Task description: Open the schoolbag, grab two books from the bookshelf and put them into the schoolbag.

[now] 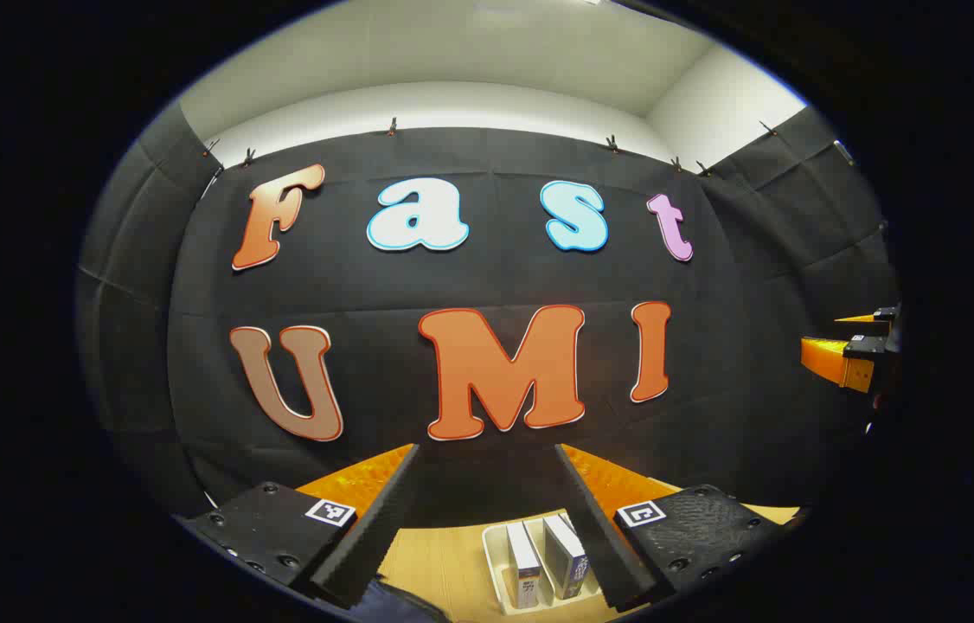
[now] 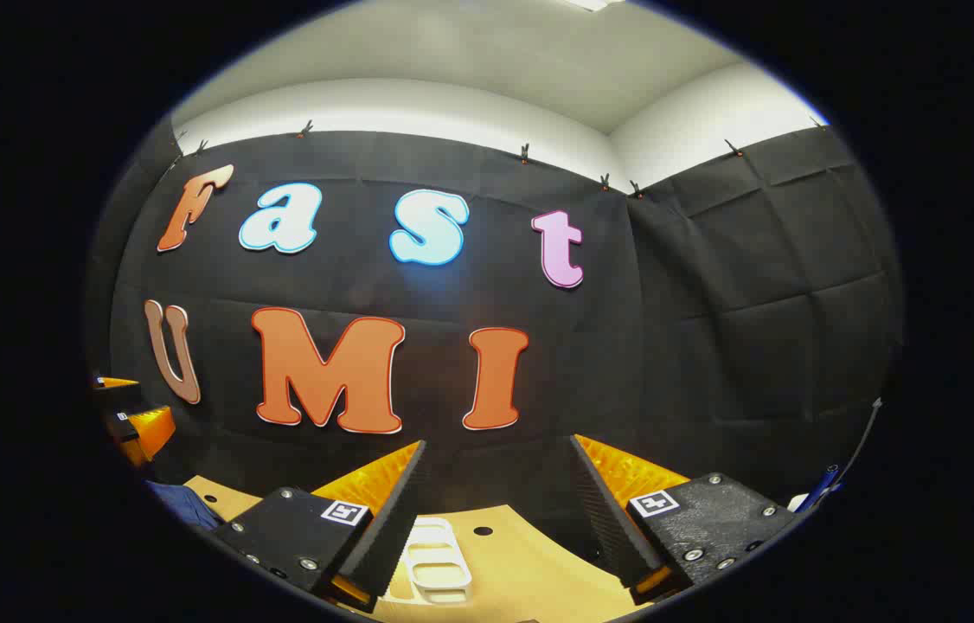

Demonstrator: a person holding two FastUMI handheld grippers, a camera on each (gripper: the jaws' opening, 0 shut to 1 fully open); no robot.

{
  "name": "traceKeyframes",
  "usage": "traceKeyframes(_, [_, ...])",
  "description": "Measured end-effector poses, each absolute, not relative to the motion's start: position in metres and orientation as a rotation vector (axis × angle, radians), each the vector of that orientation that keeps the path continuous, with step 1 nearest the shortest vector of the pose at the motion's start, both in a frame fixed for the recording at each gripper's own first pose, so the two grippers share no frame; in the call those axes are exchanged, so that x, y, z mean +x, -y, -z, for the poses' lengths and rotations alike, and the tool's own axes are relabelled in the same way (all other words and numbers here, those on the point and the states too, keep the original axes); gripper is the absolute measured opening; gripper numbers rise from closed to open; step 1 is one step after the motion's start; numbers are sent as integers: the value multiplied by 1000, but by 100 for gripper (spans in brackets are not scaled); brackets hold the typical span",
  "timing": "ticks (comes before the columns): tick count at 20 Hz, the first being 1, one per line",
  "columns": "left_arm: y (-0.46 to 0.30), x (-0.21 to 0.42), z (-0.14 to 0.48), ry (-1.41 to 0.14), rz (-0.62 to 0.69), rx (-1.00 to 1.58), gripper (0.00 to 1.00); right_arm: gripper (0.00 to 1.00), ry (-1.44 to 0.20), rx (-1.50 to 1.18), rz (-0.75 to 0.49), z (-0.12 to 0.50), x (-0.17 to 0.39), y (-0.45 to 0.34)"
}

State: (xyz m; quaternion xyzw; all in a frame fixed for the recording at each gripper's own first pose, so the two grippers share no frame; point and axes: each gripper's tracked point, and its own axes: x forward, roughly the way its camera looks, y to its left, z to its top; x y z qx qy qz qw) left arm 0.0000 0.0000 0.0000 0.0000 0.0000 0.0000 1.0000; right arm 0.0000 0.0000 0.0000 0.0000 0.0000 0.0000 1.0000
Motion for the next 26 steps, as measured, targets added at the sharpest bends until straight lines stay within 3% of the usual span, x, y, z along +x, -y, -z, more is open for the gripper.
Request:
traceKeyframes(4, [-8, -9, 20, 18, -29, -5, 93, 97, -28, -2, -54, 16, 0, -14])
traceKeyframes(8, [-14, -12, 42, -2, -93, 38, 94, 89, -17, 0, -104, 31, 9, -22])
traceKeyframes(9, [-17, -12, 45, -7, -117, 43, 95, 94, -13, 5, -129, 35, 11, -26])
traceKeyframes(20, [16, -11, 65, -8, -241, -12, 96, 94, -47, 57, -341, 78, 40, -43])
traceKeyframes(26, [16, -8, 74, -5, -237, -13, 96, 94, -52, 73, -349, 88, 48, -51])
